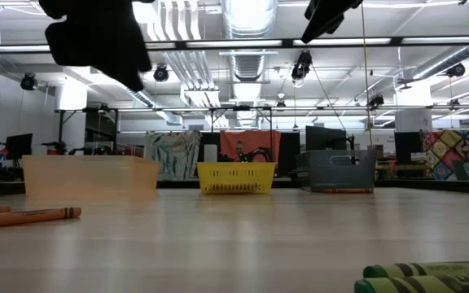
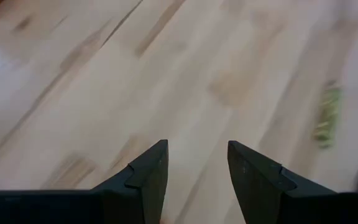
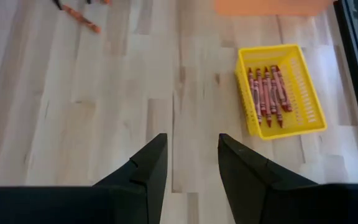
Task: Sort crayons
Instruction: Put the orange crayon into the blue bin
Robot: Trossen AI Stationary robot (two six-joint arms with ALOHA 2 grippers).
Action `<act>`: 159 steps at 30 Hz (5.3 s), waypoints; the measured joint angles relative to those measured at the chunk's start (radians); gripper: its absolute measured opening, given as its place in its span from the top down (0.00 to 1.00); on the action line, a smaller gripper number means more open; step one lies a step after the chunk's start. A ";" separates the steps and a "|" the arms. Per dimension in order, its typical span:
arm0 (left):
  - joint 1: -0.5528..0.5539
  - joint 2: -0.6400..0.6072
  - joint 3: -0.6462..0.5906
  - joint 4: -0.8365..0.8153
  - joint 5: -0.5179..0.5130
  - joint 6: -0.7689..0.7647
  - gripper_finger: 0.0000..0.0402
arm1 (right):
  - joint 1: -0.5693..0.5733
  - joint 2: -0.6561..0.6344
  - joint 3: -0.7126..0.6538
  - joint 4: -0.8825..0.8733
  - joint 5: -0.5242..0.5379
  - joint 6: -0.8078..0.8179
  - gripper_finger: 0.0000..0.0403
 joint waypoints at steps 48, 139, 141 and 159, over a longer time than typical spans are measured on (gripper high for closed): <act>-0.009 0.458 0.238 -0.363 0.205 -0.288 0.98 | 0.036 0.042 -0.069 -0.023 0.001 0.023 0.69; -0.298 -0.162 -0.206 -0.299 0.117 0.111 0.79 | 0.052 0.042 -0.069 -0.030 0.009 0.281 0.72; -0.298 -0.162 -0.160 -0.299 0.043 0.169 0.79 | 0.063 0.042 -0.069 -0.040 0.009 0.302 0.72; -0.202 -0.177 -0.085 -0.264 -0.285 0.529 0.81 | 0.090 0.037 -0.267 -0.051 0.061 0.417 0.79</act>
